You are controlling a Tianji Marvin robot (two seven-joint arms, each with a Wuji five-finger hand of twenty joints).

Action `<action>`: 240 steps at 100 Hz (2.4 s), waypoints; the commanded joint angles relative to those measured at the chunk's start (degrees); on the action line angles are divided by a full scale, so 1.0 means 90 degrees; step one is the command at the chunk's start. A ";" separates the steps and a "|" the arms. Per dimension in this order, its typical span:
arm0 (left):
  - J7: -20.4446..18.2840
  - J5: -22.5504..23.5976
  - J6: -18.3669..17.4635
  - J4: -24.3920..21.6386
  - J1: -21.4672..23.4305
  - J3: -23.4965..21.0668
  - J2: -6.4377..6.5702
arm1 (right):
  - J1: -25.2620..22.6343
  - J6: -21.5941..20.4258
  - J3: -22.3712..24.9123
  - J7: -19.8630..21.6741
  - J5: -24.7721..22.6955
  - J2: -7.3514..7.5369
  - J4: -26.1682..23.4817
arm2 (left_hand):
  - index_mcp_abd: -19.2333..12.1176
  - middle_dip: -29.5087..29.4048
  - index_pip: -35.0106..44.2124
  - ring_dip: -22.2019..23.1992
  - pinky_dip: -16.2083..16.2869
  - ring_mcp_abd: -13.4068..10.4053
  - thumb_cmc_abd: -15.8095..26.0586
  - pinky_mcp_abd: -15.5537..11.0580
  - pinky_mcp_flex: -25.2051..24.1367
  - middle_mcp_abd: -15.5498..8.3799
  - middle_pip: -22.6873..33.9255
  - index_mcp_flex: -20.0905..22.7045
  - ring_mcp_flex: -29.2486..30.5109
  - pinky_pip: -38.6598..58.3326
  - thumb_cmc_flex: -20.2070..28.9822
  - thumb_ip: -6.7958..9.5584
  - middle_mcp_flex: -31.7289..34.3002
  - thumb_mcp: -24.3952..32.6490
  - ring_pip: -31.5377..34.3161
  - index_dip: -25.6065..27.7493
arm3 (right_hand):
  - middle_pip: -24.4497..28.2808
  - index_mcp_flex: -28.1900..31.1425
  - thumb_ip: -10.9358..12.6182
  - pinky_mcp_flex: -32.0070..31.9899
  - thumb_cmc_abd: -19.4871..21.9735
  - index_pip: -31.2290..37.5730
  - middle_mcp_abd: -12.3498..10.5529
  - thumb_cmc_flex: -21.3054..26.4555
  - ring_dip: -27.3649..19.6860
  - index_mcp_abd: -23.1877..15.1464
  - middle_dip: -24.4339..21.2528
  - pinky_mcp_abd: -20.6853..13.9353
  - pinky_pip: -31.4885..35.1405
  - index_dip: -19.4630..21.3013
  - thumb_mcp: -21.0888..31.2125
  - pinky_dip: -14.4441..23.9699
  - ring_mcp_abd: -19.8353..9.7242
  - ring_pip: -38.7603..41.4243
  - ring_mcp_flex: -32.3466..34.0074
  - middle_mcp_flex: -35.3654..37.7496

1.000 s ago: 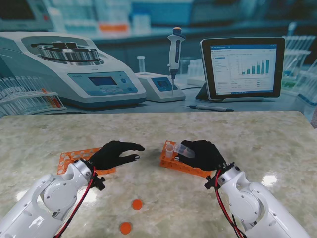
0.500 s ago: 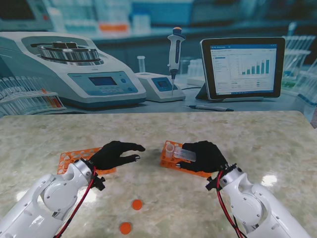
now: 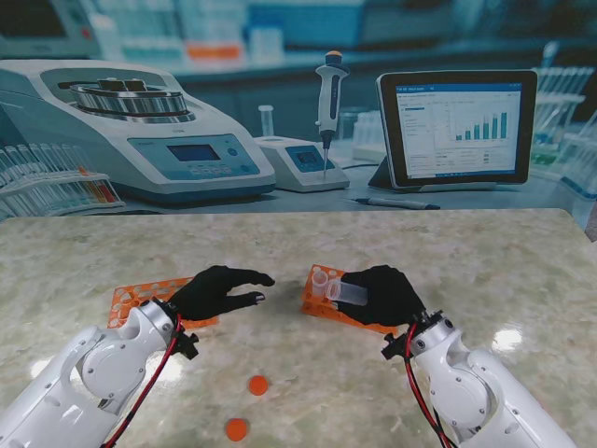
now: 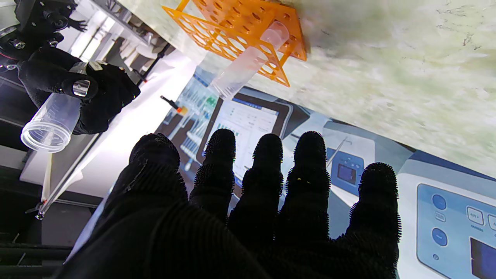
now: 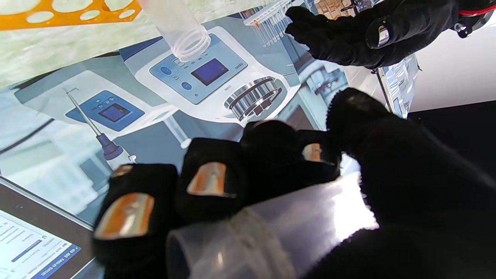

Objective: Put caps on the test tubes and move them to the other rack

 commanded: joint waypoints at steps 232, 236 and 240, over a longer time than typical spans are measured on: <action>-0.0590 0.1369 -0.0767 0.0010 0.0569 0.0331 0.0327 | -0.0743 -0.0753 0.0241 0.0169 -0.0272 0.0057 -0.0421 | -0.0468 0.1704 0.1222 0.1914 0.1511 -0.0530 -0.2515 -0.0568 -0.0271 -0.0410 0.0686 -0.0222 -0.0706 0.2391 0.0090 -0.0297 -0.1122 0.2014 0.0900 0.1231 | 0.0290 0.0463 0.0524 0.0188 0.0025 0.0570 0.0016 0.0286 0.0156 -0.0017 -0.0052 -0.0037 0.0603 0.0572 0.0187 0.0035 -0.0519 0.0838 0.0218 0.0325; -0.0578 0.1404 -0.0780 0.0025 0.0581 0.0336 0.0329 | -0.0745 -0.0754 0.0243 0.0171 -0.0274 0.0058 -0.0422 | -0.0501 0.1712 0.1224 0.1930 0.1516 -0.0527 -0.2523 -0.0579 -0.0300 -0.0407 0.0673 -0.0225 -0.0747 0.2370 0.0073 -0.0301 -0.1152 0.2029 0.0900 0.1229 | 0.0280 0.0460 0.0524 0.0187 0.0020 0.0567 0.0015 0.0290 0.0152 -0.0017 -0.0048 -0.0034 0.0597 0.0575 0.0184 0.0033 -0.0510 0.0831 0.0217 0.0324; -0.0580 0.1426 -0.0785 0.0038 0.0591 0.0347 0.0333 | -0.0746 -0.0755 0.0245 0.0174 -0.0275 0.0059 -0.0424 | -0.0529 0.1719 0.1229 0.1939 0.1527 -0.0546 -0.2545 -0.0585 -0.0332 -0.0406 0.0650 -0.0227 -0.0840 0.2344 0.0061 -0.0306 -0.1196 0.2055 0.0876 0.1227 | 0.0268 0.0459 0.0523 0.0186 0.0024 0.0565 0.0017 0.0290 0.0151 -0.0017 -0.0046 -0.0031 0.0594 0.0577 0.0181 0.0032 -0.0509 0.0829 0.0217 0.0317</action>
